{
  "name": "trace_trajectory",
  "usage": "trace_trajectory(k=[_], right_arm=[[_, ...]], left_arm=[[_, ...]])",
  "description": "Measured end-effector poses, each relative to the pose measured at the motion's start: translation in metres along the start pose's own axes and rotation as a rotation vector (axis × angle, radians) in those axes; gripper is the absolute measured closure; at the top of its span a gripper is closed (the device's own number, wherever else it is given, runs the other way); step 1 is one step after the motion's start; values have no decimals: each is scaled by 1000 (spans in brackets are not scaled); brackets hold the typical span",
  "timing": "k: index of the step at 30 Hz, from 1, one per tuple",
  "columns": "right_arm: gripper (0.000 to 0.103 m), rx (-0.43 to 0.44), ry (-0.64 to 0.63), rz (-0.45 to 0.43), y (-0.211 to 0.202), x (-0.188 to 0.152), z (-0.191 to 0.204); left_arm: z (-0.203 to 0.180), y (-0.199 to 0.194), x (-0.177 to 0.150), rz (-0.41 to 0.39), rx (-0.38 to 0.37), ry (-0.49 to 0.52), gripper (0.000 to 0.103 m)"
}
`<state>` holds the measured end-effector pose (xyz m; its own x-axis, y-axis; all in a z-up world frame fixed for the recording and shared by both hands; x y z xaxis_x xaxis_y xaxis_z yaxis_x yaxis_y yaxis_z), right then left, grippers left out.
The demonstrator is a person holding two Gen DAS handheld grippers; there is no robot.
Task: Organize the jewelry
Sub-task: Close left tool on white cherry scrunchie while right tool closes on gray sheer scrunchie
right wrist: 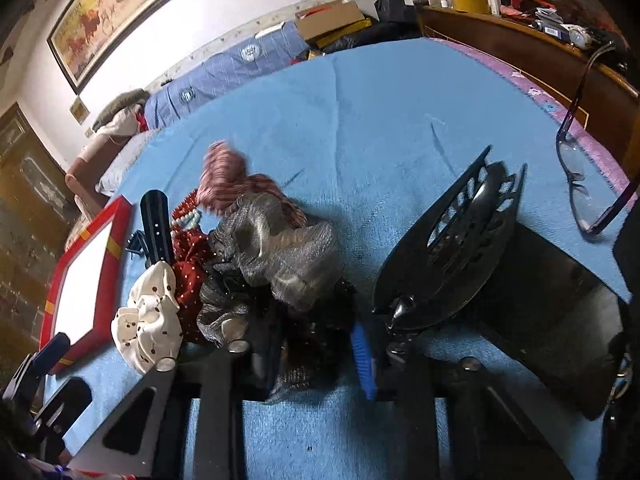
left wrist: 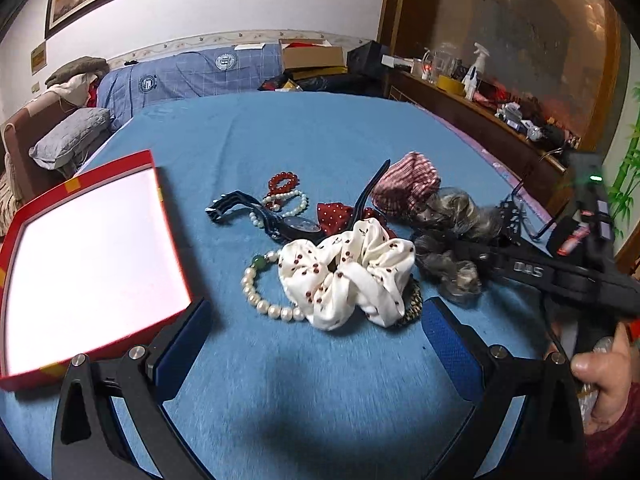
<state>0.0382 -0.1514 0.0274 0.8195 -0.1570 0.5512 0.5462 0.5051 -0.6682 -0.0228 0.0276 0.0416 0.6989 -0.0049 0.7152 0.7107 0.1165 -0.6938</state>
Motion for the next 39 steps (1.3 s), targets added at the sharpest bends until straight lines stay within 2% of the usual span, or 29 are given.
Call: trace_trajectory(k=[1,4,6,8,10,12,16,17,18,19,20,21,22,26,29,31,39], right_arm=[[82,19,-13,-39,-5,0,1],[83,65,-41,-149,-24,1,2],[83,75,-47,-196,-33,3,1],[83,95,-39,-203,-34,5,-3],[83,114,-35,-192,-32,4,-2],[83,121,-45,-175,-29,3,1],[83,110,-65,-157,-24,2,8],[82,108,-63,-154,-24,2,7],[75,112,-57,-153,-25,3,6],[64,113,-49,-157,-27,3,5],[58,114,-41,-164,-28,3,4],[44,113,-37,-169,-29,3,3],[37,111,-36,-174,-30,4,2],[31,87,-62,-157,-26,3,5],[31,76,-102,-130,-18,3,12],[22,48,-148,-102,-9,2,19],[21,-60,-272,-26,14,-4,33]], left_arm=[[-2,4,2,2,2,3,0],[-10,19,8,20,-3,6,0],[-15,27,11,32,-10,5,0],[-19,35,13,47,-13,5,0],[-25,41,15,55,-21,11,13],[-31,47,16,74,-4,34,47],[-37,60,16,105,4,51,53],[-37,60,17,102,4,50,64],[-37,61,17,96,6,49,79],[-37,61,17,90,6,51,84],[-36,60,17,84,1,49,87],[-35,57,17,71,-7,40,90],[-34,55,19,55,-12,33,90],[-22,39,23,-21,-19,-10,91],[-10,31,27,-61,-7,-50,91],[-7,30,28,-72,1,-59,91],[-6,29,27,-78,1,-50,91]])
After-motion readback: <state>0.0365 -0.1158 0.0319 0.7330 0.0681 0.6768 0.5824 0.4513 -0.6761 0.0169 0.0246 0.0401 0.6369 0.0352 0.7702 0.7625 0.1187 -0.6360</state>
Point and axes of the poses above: each gripper's, at about its wrist camera, not at the fingertips, and y roughly the way its jaws point, z to its left, x to its top, the point moved 2 cm from there along y, roughly the way its jaws point, and after that the axes turned 15 degrees about x, right-handed, at the moved point
